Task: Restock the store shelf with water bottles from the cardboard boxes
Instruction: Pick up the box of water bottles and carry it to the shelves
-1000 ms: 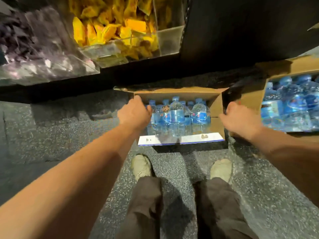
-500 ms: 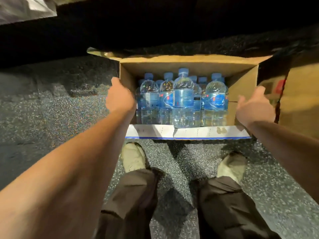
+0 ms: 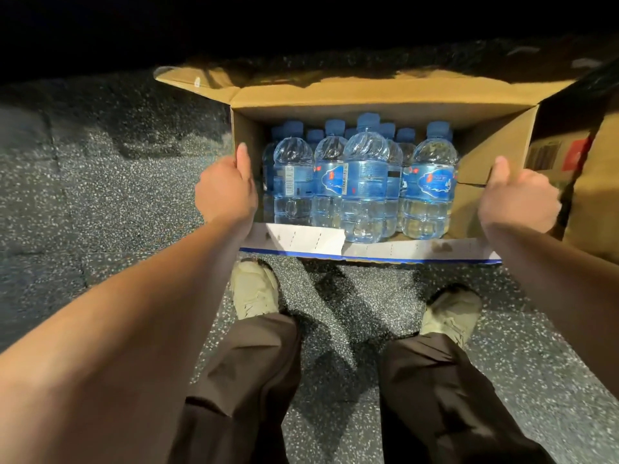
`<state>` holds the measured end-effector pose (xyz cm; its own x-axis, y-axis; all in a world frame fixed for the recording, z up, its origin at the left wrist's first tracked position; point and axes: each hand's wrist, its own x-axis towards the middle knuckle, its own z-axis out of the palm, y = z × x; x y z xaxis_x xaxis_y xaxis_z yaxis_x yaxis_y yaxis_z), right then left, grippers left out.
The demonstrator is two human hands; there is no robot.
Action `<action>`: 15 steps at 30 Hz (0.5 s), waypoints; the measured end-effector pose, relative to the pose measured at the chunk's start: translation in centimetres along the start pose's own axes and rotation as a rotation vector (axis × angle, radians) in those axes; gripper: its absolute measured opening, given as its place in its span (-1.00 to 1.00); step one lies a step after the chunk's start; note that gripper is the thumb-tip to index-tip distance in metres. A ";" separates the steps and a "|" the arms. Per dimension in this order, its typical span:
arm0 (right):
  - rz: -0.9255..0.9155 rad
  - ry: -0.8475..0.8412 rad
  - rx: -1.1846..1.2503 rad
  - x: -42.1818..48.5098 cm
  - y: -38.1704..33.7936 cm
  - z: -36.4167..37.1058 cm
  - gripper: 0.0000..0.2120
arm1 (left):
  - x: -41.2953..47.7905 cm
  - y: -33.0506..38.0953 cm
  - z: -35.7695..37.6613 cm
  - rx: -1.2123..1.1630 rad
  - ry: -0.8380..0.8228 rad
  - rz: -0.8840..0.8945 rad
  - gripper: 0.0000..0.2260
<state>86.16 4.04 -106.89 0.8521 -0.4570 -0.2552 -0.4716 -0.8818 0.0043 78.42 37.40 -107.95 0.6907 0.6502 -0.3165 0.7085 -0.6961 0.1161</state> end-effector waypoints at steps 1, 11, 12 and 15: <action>0.007 -0.005 0.001 0.1 -0.1 -0.2 -0.36 | 0.1 0.0 0.1 0.000 0.002 -0.014 -0.49; -0.019 -0.062 -0.098 0.0 1.0 -0.8 -0.31 | 0.8 -1.0 0.9 0.110 0.014 -0.111 -0.36; -0.044 -0.035 -0.122 0.2 1.1 -0.5 -0.31 | 0.9 -1.1 0.9 0.135 0.019 -0.092 -0.35; -0.076 -0.002 -0.139 0.9 1.2 0.1 -0.29 | 1.1 -1.3 0.8 0.202 0.029 -0.030 -0.38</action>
<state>86.34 2.56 -107.21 0.8835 -0.3886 -0.2615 -0.3699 -0.9214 0.1192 78.10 38.78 -109.17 0.6760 0.6778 -0.2893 0.6873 -0.7215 -0.0845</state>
